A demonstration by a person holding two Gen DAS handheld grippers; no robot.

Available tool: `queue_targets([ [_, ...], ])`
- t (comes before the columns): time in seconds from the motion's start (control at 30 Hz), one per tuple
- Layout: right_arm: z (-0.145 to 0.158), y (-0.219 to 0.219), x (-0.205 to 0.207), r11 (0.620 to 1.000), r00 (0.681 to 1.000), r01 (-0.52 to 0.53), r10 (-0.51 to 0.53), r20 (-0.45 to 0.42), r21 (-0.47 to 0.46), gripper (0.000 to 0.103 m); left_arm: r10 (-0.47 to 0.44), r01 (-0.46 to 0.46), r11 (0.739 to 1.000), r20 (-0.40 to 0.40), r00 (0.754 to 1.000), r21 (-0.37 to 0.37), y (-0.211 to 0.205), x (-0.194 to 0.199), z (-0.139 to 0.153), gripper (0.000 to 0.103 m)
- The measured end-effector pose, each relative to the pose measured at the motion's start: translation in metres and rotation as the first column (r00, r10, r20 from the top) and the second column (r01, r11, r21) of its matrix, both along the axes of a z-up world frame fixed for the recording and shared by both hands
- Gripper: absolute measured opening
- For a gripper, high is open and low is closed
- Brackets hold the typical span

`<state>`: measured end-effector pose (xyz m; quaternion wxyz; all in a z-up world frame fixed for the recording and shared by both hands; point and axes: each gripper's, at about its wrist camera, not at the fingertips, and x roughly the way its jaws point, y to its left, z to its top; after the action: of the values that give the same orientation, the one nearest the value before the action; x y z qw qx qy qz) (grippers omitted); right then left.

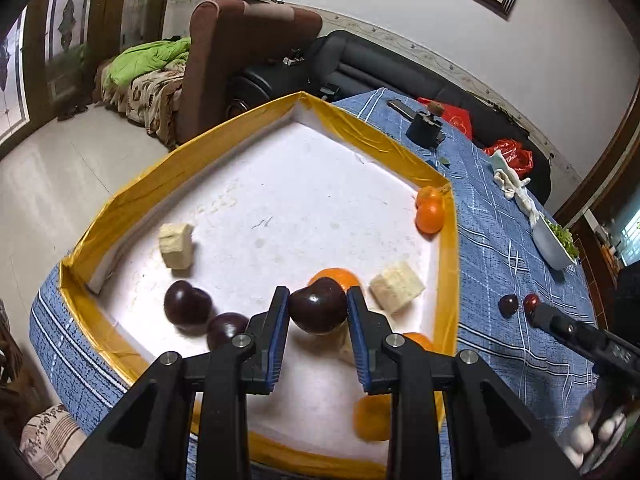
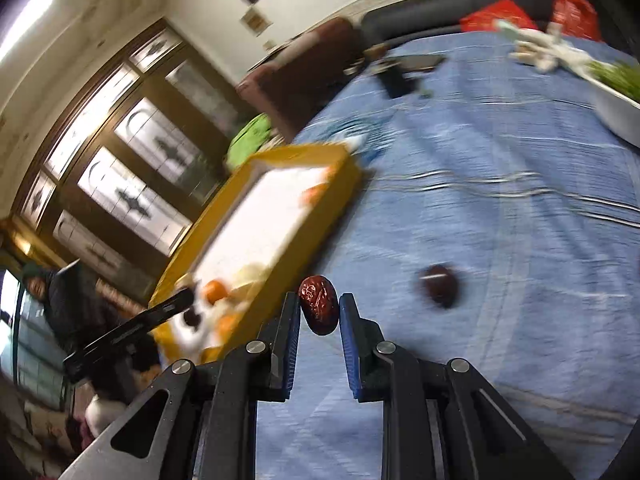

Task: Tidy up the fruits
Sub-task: 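Carry plum and red date into the white tray and open both tools, then grasp the last dark plum with the left tool while the right tool grasps the last red date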

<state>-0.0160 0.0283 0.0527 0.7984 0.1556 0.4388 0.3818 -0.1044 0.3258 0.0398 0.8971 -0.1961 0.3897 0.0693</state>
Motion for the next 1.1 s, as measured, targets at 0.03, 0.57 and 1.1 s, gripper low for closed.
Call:
queue_targets([
  [0.03, 0.002, 0.013, -0.004, 1.0, 1.0, -0.03, 0.03, 0.0, -0.001, 0.023, 0.002, -0.002, 1.0, 0.003, 1.0, 0.005, 0.001, -0.001, -0.001, 0.028],
  [0.57, 0.012, 0.167, -0.013, 0.957, 0.981, -0.145, 0.172, 0.092, -0.251, 0.023, 0.092, -0.084, 0.993, 0.108, 0.99, -0.077, 0.049, -0.042, 0.016, 0.071],
  [1.1, 0.027, 0.098, -0.006, 0.964, 0.985, 0.066, -0.022, 0.17, -0.256, 0.055, 0.046, -0.031, 0.993, 0.128, 0.991, -0.118, 0.045, -0.057, 0.023, 0.08],
])
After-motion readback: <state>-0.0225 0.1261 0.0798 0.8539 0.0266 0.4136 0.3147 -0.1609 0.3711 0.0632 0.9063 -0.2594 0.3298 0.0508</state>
